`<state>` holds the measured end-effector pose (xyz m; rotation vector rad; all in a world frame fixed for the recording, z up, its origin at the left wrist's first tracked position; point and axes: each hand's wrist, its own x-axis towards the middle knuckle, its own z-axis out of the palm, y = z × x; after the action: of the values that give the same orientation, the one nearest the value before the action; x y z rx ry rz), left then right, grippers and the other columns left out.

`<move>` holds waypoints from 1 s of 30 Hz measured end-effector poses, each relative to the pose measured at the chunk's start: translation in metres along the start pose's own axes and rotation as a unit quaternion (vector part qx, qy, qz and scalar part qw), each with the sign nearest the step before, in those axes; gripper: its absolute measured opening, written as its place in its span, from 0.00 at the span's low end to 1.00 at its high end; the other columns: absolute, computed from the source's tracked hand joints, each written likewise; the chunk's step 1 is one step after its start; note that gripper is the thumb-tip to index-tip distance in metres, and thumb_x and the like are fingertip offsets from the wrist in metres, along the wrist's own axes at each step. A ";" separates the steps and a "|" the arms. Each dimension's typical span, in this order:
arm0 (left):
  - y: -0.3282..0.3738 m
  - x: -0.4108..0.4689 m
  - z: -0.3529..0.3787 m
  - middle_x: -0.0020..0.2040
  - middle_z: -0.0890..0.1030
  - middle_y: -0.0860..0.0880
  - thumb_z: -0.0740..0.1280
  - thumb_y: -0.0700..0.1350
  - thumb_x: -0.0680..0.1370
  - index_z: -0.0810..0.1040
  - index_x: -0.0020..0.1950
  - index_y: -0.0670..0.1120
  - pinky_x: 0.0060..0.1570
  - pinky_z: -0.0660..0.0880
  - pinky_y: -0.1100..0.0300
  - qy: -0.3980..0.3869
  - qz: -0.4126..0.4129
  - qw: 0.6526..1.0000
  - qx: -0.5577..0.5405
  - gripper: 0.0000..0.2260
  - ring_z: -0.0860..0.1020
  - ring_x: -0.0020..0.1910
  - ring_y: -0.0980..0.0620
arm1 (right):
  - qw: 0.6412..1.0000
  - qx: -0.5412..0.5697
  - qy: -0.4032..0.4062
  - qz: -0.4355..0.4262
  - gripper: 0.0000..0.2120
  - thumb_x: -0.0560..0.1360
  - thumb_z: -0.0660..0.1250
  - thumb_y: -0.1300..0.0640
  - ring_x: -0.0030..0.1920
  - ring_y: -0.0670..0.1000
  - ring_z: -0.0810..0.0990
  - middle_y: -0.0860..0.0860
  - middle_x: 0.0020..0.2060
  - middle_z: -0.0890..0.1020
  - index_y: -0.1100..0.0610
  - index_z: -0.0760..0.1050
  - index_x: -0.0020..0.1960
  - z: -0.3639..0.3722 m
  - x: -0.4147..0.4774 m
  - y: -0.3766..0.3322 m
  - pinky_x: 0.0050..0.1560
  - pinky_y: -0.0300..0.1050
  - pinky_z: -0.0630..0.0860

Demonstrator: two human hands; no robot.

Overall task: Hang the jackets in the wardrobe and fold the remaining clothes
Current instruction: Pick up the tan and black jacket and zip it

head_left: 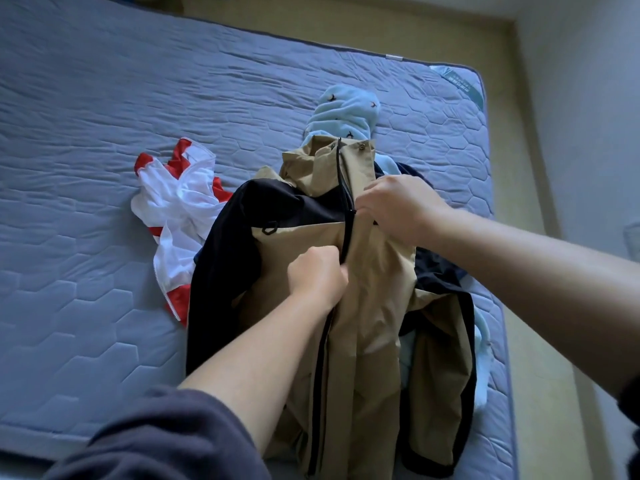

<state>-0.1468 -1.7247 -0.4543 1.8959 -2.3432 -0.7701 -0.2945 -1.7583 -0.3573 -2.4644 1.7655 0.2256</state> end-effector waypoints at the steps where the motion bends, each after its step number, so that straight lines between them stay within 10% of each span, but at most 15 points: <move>1: -0.001 0.001 0.000 0.46 0.80 0.47 0.62 0.54 0.77 0.75 0.44 0.48 0.41 0.70 0.57 -0.001 0.008 1.000 0.005 0.10 0.79 0.47 0.42 | 1.000 -0.012 -0.002 0.008 0.08 0.76 0.61 0.60 0.48 0.57 0.77 0.52 0.45 0.80 0.55 0.78 0.47 0.000 0.001 0.002 0.41 0.44 0.69; 11: -0.025 -0.045 0.020 0.41 0.80 0.52 0.62 0.53 0.78 0.79 0.48 0.50 0.44 0.79 0.54 -0.034 0.041 0.999 -0.005 0.09 0.80 0.41 0.49 | 0.996 -0.073 -0.033 -0.035 0.10 0.75 0.62 0.61 0.51 0.53 0.78 0.48 0.45 0.81 0.51 0.79 0.49 0.002 0.002 -0.008 0.45 0.42 0.68; 16: -0.030 -0.050 0.003 0.40 0.80 0.52 0.61 0.53 0.77 0.77 0.43 0.49 0.43 0.78 0.55 -0.019 0.086 0.996 0.019 0.10 0.79 0.41 0.47 | 0.986 0.153 -0.043 0.057 0.13 0.78 0.61 0.51 0.50 0.52 0.74 0.49 0.43 0.77 0.55 0.78 0.40 0.013 -0.018 -0.012 0.44 0.45 0.70; 21: -0.035 -0.079 -0.005 0.42 0.81 0.51 0.60 0.53 0.77 0.73 0.40 0.50 0.37 0.67 0.58 -0.044 0.163 0.983 0.072 0.09 0.79 0.43 0.46 | 0.840 0.418 -0.048 0.342 0.18 0.76 0.62 0.39 0.48 0.53 0.76 0.51 0.45 0.77 0.55 0.72 0.49 0.030 -0.005 -0.021 0.42 0.45 0.70; 26: -0.047 -0.090 -0.008 0.43 0.81 0.50 0.60 0.52 0.78 0.73 0.41 0.50 0.36 0.66 0.57 -0.064 0.217 0.967 0.120 0.09 0.80 0.44 0.45 | 0.714 0.554 -0.075 0.422 0.16 0.71 0.73 0.50 0.44 0.53 0.79 0.55 0.47 0.80 0.59 0.76 0.53 0.048 0.001 -0.049 0.39 0.46 0.76; 30: -0.055 -0.102 -0.019 0.45 0.81 0.49 0.61 0.52 0.77 0.68 0.40 0.50 0.37 0.67 0.57 -0.124 0.162 0.973 0.106 0.09 0.79 0.46 0.44 | 0.597 0.677 -0.036 0.430 0.16 0.74 0.71 0.62 0.53 0.57 0.80 0.58 0.54 0.81 0.61 0.74 0.61 0.032 -0.013 -0.059 0.56 0.55 0.78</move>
<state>-0.0641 -1.6449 -0.4309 1.4865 -2.8953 -0.7881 -0.2446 -1.7218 -0.3863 -0.4620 1.7447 -0.6981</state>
